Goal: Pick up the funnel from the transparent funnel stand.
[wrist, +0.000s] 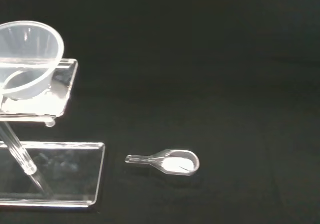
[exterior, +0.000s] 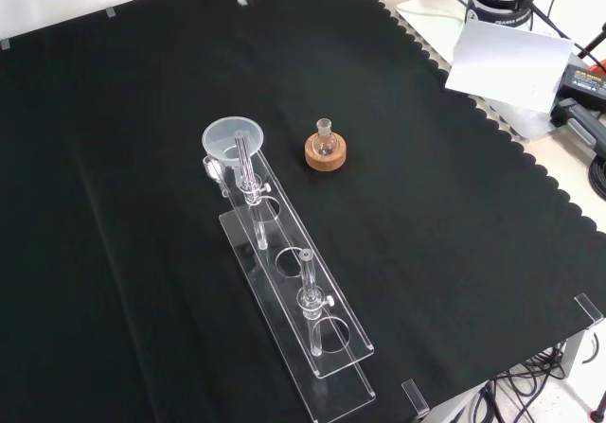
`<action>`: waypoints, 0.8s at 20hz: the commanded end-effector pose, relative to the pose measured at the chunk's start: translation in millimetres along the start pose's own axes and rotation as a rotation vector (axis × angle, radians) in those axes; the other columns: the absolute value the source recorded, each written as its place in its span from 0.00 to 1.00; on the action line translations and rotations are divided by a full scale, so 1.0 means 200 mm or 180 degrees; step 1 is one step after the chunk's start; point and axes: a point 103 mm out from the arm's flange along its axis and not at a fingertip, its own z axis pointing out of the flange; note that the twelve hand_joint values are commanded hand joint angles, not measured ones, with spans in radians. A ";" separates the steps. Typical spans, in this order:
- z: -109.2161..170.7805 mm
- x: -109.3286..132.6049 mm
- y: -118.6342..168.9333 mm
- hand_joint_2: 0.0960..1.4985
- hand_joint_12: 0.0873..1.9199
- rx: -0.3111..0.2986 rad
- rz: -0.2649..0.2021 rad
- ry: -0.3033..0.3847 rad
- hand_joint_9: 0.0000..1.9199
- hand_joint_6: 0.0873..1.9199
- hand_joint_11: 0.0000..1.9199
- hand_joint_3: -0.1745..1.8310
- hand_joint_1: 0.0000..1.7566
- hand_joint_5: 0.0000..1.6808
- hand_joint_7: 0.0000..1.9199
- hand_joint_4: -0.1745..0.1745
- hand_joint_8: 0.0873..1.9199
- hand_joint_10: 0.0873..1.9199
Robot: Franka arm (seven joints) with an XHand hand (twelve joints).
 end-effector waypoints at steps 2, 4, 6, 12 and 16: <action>0.15 0.16 0.29 0.63 0.69 0.0138 -0.0423 -0.0200 0.08 0.00 0.08 0.21 0.19 0.08 0.00 0.52 0.17 0.31; 0.19 0.18 0.31 0.61 0.70 0.0167 -0.0453 -0.0200 0.08 0.00 0.08 0.21 0.21 0.09 0.01 0.50 0.19 0.31; 0.24 0.22 0.32 0.59 0.70 0.0211 -0.0466 -0.0173 0.09 0.00 0.08 0.21 0.24 0.11 0.01 0.47 0.20 0.32; 0.33 0.37 0.33 0.52 0.72 0.0435 -0.0523 -0.0332 0.10 0.00 0.07 0.22 0.28 0.15 0.02 0.46 0.25 0.34; 0.35 0.44 0.34 0.47 0.73 0.0533 -0.0563 -0.0461 0.08 0.00 0.07 0.23 0.33 0.14 0.00 0.51 0.26 0.36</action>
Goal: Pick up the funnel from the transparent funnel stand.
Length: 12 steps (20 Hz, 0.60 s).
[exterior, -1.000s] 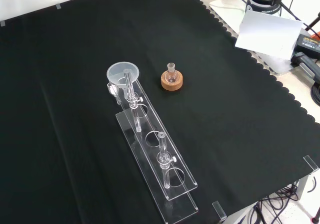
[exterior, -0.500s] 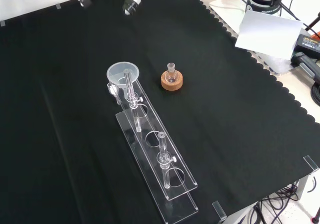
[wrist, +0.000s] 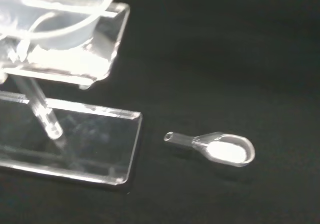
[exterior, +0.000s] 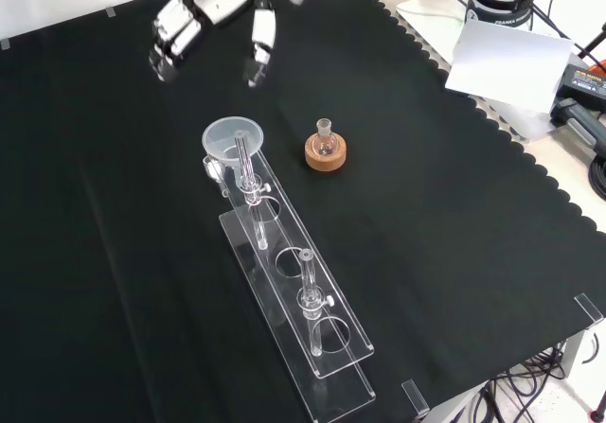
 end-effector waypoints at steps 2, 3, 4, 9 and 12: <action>0.06 0.20 0.07 0.46 0.74 0.0247 -0.0123 -0.0255 0.08 0.00 0.07 0.24 0.34 0.13 0.00 0.52 0.26 0.36; 0.06 0.20 0.08 0.45 0.74 0.0272 -0.0117 -0.0265 0.08 0.00 0.06 0.24 0.35 0.13 0.00 0.52 0.26 0.36; 0.07 0.21 0.08 0.45 0.74 0.0305 -0.0109 -0.0270 0.08 0.00 0.06 0.24 0.35 0.12 0.00 0.53 0.26 0.36; 0.08 0.21 0.09 0.41 0.74 0.0404 -0.0092 -0.0264 0.07 0.00 0.07 0.29 0.34 0.09 0.00 0.53 0.24 0.38; 0.08 0.23 0.09 0.40 0.75 0.0391 -0.0086 -0.0259 0.07 0.00 0.08 0.29 0.33 0.08 0.00 0.52 0.23 0.38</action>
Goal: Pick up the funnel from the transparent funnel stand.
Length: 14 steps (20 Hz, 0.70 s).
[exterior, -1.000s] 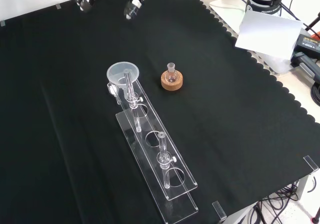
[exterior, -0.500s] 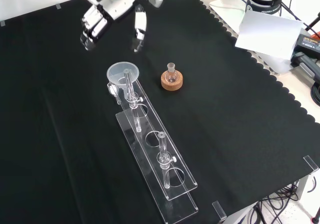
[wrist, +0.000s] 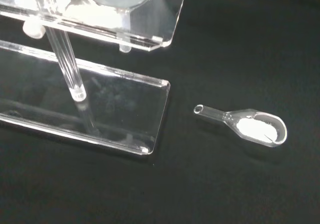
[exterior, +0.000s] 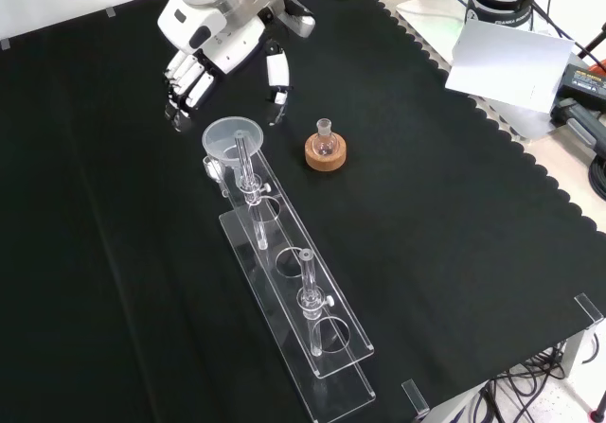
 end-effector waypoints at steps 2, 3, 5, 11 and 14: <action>0.01 0.03 0.00 0.39 0.76 0.0029 0.0016 -0.0003 0.07 0.00 0.09 0.29 0.33 0.08 0.00 0.52 0.22 0.39; 0.01 0.03 0.00 0.39 0.76 0.0036 0.0016 0.0006 0.07 0.00 0.10 0.29 0.33 0.07 0.00 0.53 0.22 0.39; 0.02 0.05 0.01 0.39 0.77 0.0049 0.0012 0.0016 0.07 0.00 0.11 0.30 0.33 0.07 0.00 0.53 0.22 0.39; 0.03 0.09 0.02 0.38 0.77 0.0023 -0.0010 -0.0005 0.07 0.00 0.13 0.30 0.32 0.06 0.00 0.53 0.22 0.41; 0.04 0.10 0.03 0.38 0.77 0.0002 0.0001 -0.0026 0.07 0.00 0.14 0.29 0.33 0.06 0.00 0.53 0.22 0.41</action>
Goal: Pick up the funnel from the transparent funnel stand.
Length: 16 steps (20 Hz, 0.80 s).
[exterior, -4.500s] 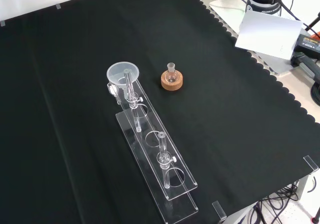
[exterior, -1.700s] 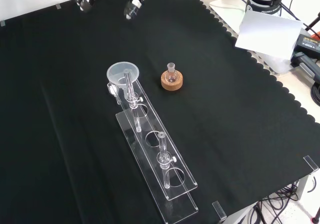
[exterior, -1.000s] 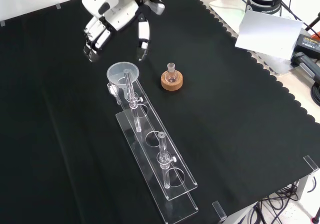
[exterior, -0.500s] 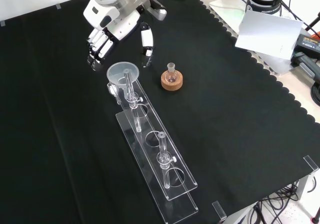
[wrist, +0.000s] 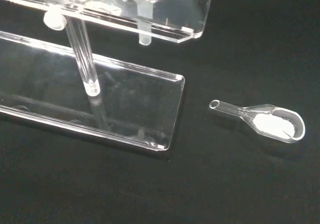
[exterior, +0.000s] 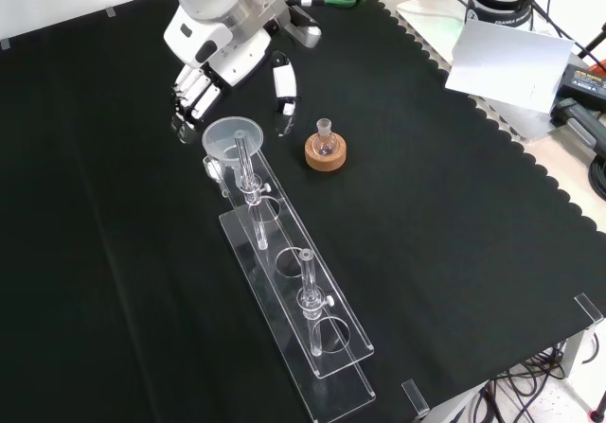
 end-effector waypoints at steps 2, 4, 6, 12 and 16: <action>0.02 0.02 0.02 0.38 0.77 -0.0075 0.0011 -0.0011 0.08 0.00 0.14 0.29 0.33 0.06 0.00 0.53 0.24 0.42; 0.03 0.02 0.03 0.38 0.77 -0.0061 0.0010 -0.0016 0.08 0.00 0.15 0.29 0.34 0.06 0.00 0.52 0.25 0.43; 0.04 0.02 0.04 0.38 0.77 -0.0043 0.0007 -0.0027 0.09 0.00 0.16 0.29 0.34 0.07 0.00 0.51 0.28 0.43; 0.08 0.02 0.08 0.38 0.77 0.0031 0.0022 -0.0041 0.10 0.00 0.16 0.30 0.35 0.08 0.00 0.50 0.31 0.42; 0.08 0.02 0.10 0.38 0.77 0.0015 0.0068 -0.0076 0.10 0.00 0.17 0.30 0.36 0.09 0.00 0.50 0.31 0.42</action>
